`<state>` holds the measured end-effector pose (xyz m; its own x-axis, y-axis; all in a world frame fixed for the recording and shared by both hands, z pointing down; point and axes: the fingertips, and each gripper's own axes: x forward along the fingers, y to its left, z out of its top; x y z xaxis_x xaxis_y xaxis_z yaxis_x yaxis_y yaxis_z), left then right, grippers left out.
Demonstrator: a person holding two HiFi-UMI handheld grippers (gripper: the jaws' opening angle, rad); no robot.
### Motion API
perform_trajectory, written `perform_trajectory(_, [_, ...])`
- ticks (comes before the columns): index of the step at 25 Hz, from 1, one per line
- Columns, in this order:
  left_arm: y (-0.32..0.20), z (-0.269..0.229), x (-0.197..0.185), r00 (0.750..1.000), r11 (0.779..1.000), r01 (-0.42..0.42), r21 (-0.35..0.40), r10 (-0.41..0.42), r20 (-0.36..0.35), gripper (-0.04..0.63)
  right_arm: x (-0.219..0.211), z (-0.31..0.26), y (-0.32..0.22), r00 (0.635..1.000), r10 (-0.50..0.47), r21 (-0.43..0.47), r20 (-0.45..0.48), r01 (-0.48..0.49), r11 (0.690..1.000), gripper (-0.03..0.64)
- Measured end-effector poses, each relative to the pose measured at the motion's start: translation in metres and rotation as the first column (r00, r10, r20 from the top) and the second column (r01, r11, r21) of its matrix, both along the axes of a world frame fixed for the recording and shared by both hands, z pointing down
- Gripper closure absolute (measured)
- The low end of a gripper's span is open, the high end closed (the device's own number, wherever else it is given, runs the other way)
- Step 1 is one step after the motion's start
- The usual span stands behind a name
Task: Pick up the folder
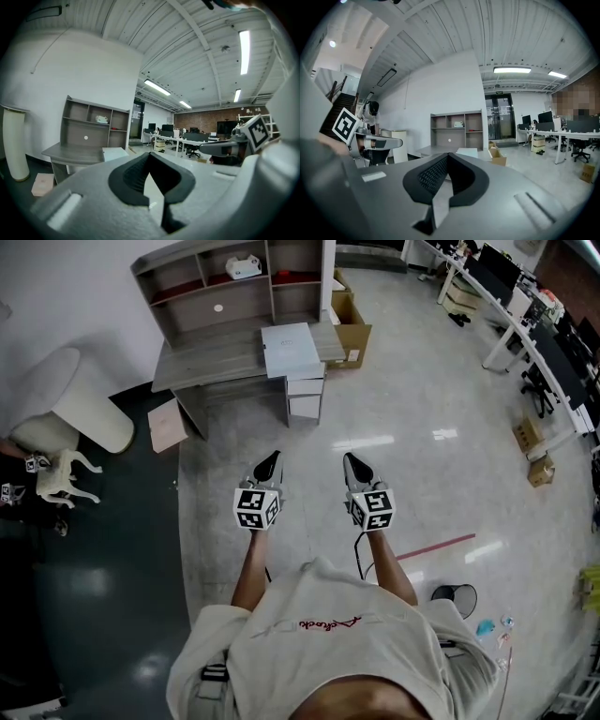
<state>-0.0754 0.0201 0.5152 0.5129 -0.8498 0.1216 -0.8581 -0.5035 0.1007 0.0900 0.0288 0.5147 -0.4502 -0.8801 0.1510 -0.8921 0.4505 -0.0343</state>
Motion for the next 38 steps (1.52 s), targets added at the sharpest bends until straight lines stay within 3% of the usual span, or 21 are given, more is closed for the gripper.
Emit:
perform_trajectory(20, [-0.026,0.024,0.003,0.999,0.998,-0.04,-0.049,0.04,0.005,0.595,0.002,0.018,-0.028,1.0,0.016,-0.038,-0.001,-0.016,0.999,0.611])
perform_trajectory(38, [-0.133,0.026,-0.003,1.0,0.998,-0.012,-0.056,0.013,0.027,0.596,-0.012,0.018,-0.141,1.0,-0.023,-0.029,0.018,0.023,0.999,0.611])
